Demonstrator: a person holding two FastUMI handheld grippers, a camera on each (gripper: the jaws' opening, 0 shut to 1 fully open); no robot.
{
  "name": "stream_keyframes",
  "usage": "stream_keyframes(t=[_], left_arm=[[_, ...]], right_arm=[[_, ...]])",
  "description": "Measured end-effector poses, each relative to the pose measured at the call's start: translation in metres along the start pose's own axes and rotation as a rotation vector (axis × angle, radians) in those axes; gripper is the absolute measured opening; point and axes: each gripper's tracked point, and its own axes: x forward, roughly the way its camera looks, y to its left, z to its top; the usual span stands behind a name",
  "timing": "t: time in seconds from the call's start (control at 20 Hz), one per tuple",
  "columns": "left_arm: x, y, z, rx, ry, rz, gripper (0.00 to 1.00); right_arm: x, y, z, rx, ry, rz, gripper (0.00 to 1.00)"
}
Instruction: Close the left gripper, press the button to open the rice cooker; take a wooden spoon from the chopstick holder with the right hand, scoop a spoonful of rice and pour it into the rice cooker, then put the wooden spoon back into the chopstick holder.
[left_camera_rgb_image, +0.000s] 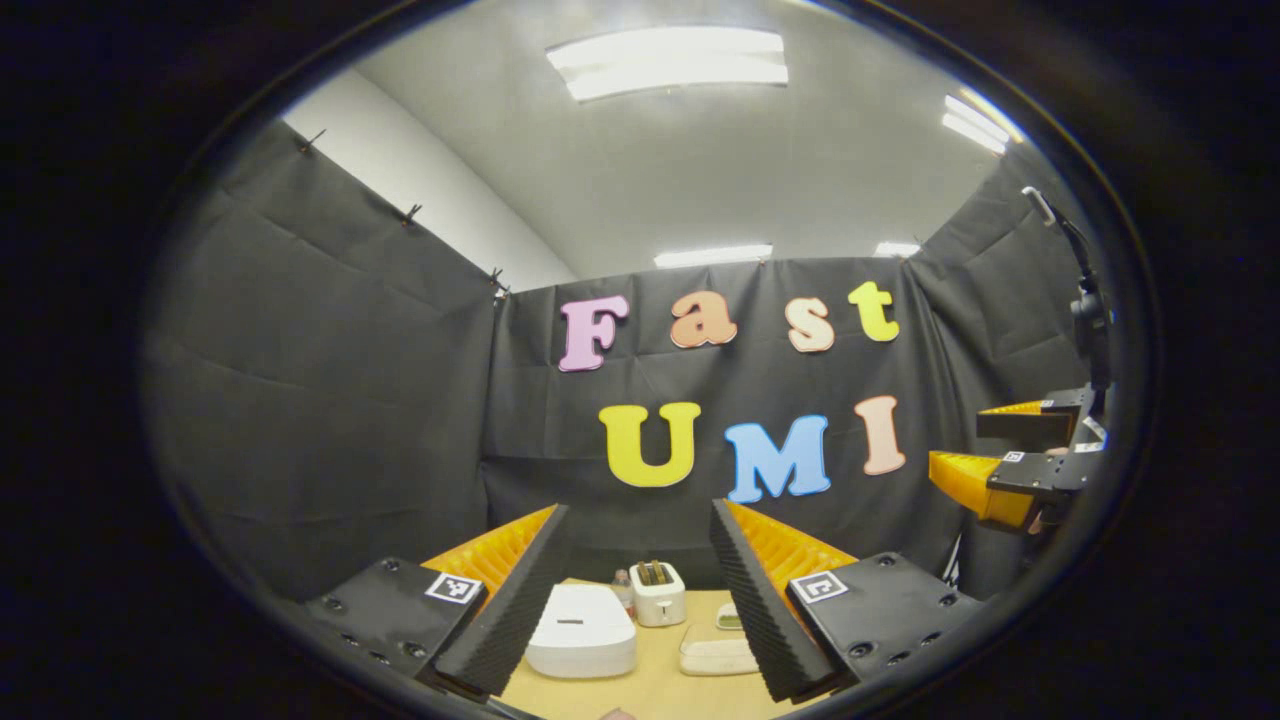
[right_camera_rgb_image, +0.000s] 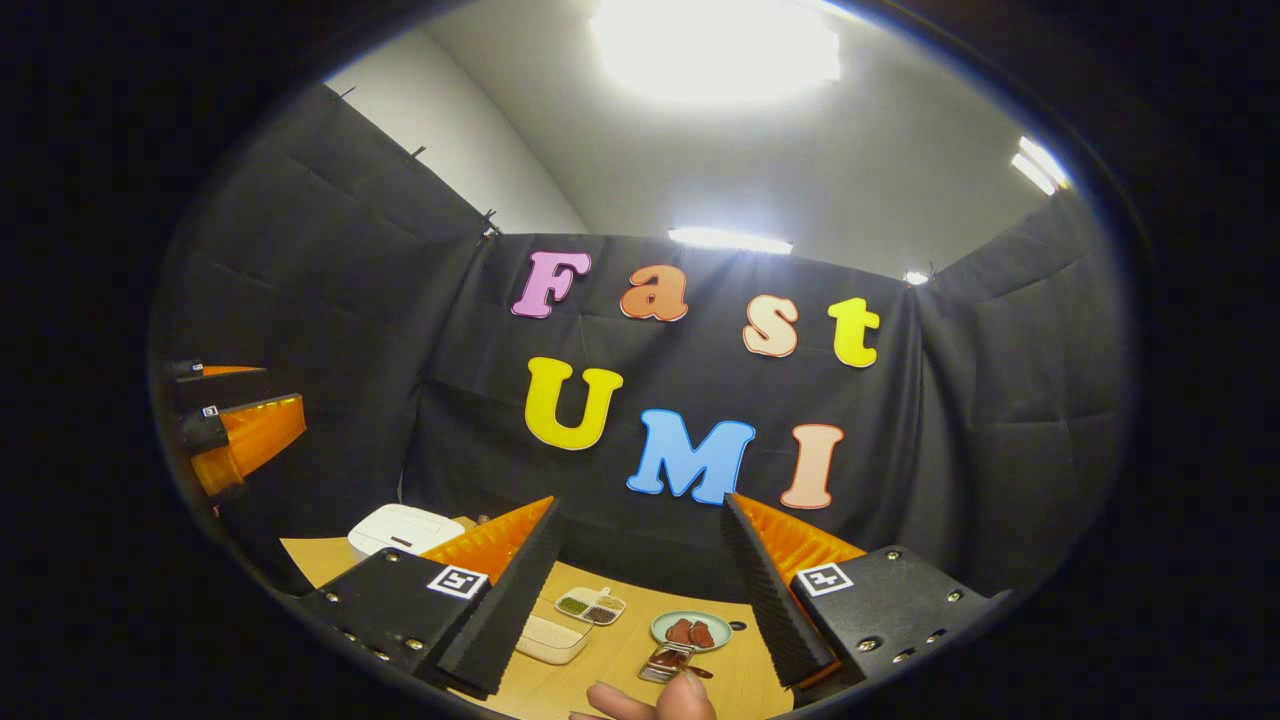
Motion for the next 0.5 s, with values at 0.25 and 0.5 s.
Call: stream_keyframes(t=[0.25,0.5], left_arm=[[0.010,-0.003,-0.015,-0.042,0.049,0.032,0.87],[0.029,0.015,-0.019,-0.023,0.057,0.128,0.63]], right_arm=[[-0.002,-0.014,-0.010,0.003,0.005,0.004,0.96],[0.001,-0.020,-0.021,0.021,0.023,0.013,0.96]])
